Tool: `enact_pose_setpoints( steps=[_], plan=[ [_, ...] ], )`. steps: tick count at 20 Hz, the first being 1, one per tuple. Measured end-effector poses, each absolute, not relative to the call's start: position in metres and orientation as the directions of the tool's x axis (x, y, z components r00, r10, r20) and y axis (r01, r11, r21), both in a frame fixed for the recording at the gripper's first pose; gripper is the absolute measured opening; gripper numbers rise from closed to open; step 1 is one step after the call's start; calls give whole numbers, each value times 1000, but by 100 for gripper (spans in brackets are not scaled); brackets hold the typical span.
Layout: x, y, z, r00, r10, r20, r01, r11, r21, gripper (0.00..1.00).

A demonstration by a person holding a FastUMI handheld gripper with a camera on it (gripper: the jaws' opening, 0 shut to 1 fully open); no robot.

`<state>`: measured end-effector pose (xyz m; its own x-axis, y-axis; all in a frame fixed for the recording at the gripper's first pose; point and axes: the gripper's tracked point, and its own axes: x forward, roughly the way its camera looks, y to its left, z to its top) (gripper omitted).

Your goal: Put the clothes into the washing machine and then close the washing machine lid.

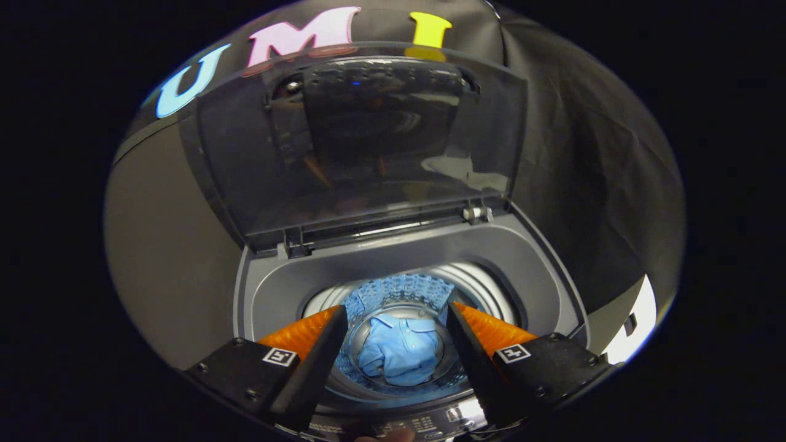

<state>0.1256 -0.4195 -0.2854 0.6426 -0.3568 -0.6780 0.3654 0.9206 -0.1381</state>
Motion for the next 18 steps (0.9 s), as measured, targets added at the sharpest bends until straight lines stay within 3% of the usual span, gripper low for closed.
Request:
enact_pose_setpoints(
  steps=[3,9,15,18],
  plan=[
    [135,-414,-255,717,-329,-614,293,942,-162,100],
    [165,-407,-128,899,-273,-342,260,962,-82,99],
    [198,-402,-26,957,-204,-208,191,978,-80,99],
    [206,-410,-18,963,-196,-182,183,979,-87,98]
  ],
)
